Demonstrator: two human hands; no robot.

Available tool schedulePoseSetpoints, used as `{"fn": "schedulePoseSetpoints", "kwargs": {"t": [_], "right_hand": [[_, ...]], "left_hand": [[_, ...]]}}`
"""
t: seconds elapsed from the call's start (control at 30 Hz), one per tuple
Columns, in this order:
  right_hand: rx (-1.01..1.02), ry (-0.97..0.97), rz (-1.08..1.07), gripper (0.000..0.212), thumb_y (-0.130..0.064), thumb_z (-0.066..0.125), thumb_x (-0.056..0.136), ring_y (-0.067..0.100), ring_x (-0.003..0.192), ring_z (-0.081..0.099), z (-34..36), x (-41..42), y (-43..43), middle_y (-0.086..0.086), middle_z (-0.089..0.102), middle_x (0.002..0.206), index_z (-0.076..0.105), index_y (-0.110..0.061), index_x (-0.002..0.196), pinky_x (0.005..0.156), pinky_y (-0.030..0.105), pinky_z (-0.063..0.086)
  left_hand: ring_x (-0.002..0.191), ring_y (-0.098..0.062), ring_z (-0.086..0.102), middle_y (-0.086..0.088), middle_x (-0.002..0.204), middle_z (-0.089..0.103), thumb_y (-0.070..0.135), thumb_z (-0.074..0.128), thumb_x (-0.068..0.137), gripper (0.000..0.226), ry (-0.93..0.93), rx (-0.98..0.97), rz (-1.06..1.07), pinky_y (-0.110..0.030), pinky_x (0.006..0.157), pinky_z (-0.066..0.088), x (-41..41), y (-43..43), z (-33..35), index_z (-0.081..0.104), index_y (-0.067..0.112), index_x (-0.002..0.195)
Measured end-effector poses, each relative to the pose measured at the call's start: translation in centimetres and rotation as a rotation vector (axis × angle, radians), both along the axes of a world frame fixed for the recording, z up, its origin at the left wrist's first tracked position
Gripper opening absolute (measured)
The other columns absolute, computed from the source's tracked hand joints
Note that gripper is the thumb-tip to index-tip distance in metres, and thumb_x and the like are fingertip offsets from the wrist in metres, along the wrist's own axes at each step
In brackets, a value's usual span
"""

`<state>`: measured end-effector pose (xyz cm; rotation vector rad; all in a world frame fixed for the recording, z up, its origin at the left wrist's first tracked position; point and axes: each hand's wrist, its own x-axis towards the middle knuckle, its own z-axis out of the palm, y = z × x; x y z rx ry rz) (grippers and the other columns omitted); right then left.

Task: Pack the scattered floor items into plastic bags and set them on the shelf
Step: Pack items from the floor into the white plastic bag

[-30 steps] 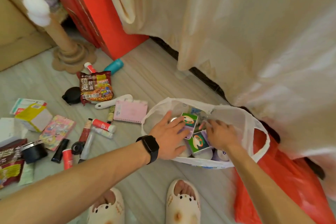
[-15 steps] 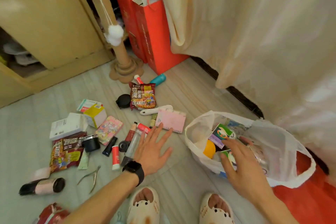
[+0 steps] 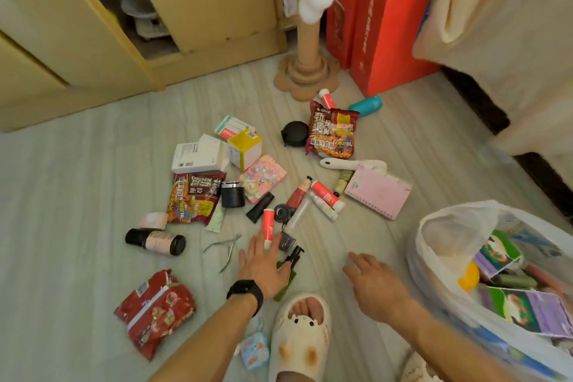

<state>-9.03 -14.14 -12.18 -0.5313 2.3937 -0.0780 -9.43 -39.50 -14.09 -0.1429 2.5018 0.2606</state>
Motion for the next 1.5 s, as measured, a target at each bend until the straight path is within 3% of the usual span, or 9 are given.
{"fn": "schedulePoseSetpoints", "kwargs": {"t": [0.4,0.6,0.73,0.93,1.0,1.1,1.27,1.4,1.5], "right_hand": [[0.014,0.169,0.077,0.075,-0.031,0.039,0.098,0.024,0.147,-0.025,-4.1,-10.7,-5.2,0.002,-0.03,0.159,-0.009,-0.024,0.156,0.118,0.053,-0.006],[0.075,0.271,0.138,0.074,-0.02,0.043,0.095,0.034,0.148,-0.016,-5.8,-5.8,-4.1,0.018,-0.011,0.162,0.001,-0.012,0.156,0.12,0.056,0.003],[-0.111,0.264,-0.133,0.081,-0.005,0.08,0.062,0.042,0.121,0.045,-6.6,-0.6,-2.4,0.019,0.044,0.145,0.051,-0.013,0.137,0.082,0.049,0.056],[-0.427,0.114,-0.628,0.024,-0.014,0.057,0.093,0.027,0.095,0.066,-3.6,1.8,0.0,0.0,0.069,0.116,0.07,-0.026,0.111,0.081,0.033,0.05],[-0.572,-0.011,-0.83,0.019,-0.019,0.057,0.094,0.012,0.076,0.068,0.0,1.9,0.3,-0.006,0.072,0.093,0.067,-0.034,0.1,0.075,0.029,0.05],[-0.963,-0.151,-1.108,0.019,-0.011,0.056,0.096,0.021,0.072,0.071,6.2,3.2,1.0,0.001,0.07,0.103,0.061,-0.026,0.107,0.068,0.035,0.059],[-1.179,0.046,-1.36,0.027,-0.009,0.053,0.099,0.017,0.065,0.06,12.5,6.7,5.7,0.001,0.074,0.097,0.058,-0.026,0.119,0.062,0.029,0.053],[-1.119,0.304,-1.564,0.021,-0.017,0.052,0.1,0.014,0.062,0.055,13.3,10.0,11.8,0.002,0.071,0.081,0.064,-0.021,0.117,0.066,0.035,0.051],[-1.092,0.42,-1.746,0.022,-0.016,0.053,0.1,0.016,0.063,0.054,12.7,12.9,15.4,0.005,0.071,0.084,0.064,-0.019,0.119,0.064,0.036,0.049]], "left_hand": [[0.145,-0.03,0.022,-0.008,0.164,-0.003,0.033,0.037,0.1,0.065,0.092,-0.068,-0.078,-0.05,0.113,0.03,-5.4,-2.1,-2.9,0.005,0.025,0.156],[0.122,-0.031,0.042,-0.006,0.163,-0.008,0.007,0.048,0.093,0.081,0.137,-0.086,-0.086,-0.038,0.094,0.046,-3.0,-2.0,-2.6,0.002,0.024,0.156],[0.122,-0.032,0.039,-0.007,0.163,-0.005,0.002,0.047,0.093,0.081,0.146,-0.062,-0.032,-0.036,0.097,0.043,-1.6,-1.7,-2.8,0.005,0.028,0.156],[0.109,-0.034,0.056,-0.014,0.13,0.055,0.004,0.051,0.09,0.081,0.139,0.2,0.247,-0.043,0.096,0.046,-1.7,-2.2,-1.5,0.011,0.027,0.156],[0.106,-0.032,0.059,-0.012,0.122,0.061,0.004,0.053,0.091,0.08,0.122,0.292,0.345,-0.037,0.092,0.046,-2.0,-1.5,0.5,0.012,0.026,0.156],[0.109,-0.028,0.059,-0.003,0.12,0.061,0.011,0.054,0.094,0.069,0.126,0.432,0.362,-0.032,0.086,0.043,-2.9,-0.1,3.9,0.024,0.028,0.154],[0.113,-0.02,0.06,0.001,0.123,0.061,0.027,0.056,0.091,0.052,0.154,0.599,0.118,-0.039,0.095,0.05,-4.6,6.1,10.2,0.042,0.037,0.141],[0.109,-0.014,0.059,0.01,0.12,0.059,0.021,0.055,0.093,0.045,0.21,0.681,-0.213,-0.023,0.082,0.041,-5.5,14.8,16.5,0.047,0.032,0.136],[0.112,-0.022,0.058,0.0,0.128,0.062,0.018,0.054,0.092,0.043,0.214,0.685,-0.536,-0.029,0.089,0.045,-5.7,22.0,18.4,0.051,0.026,0.134]]}}
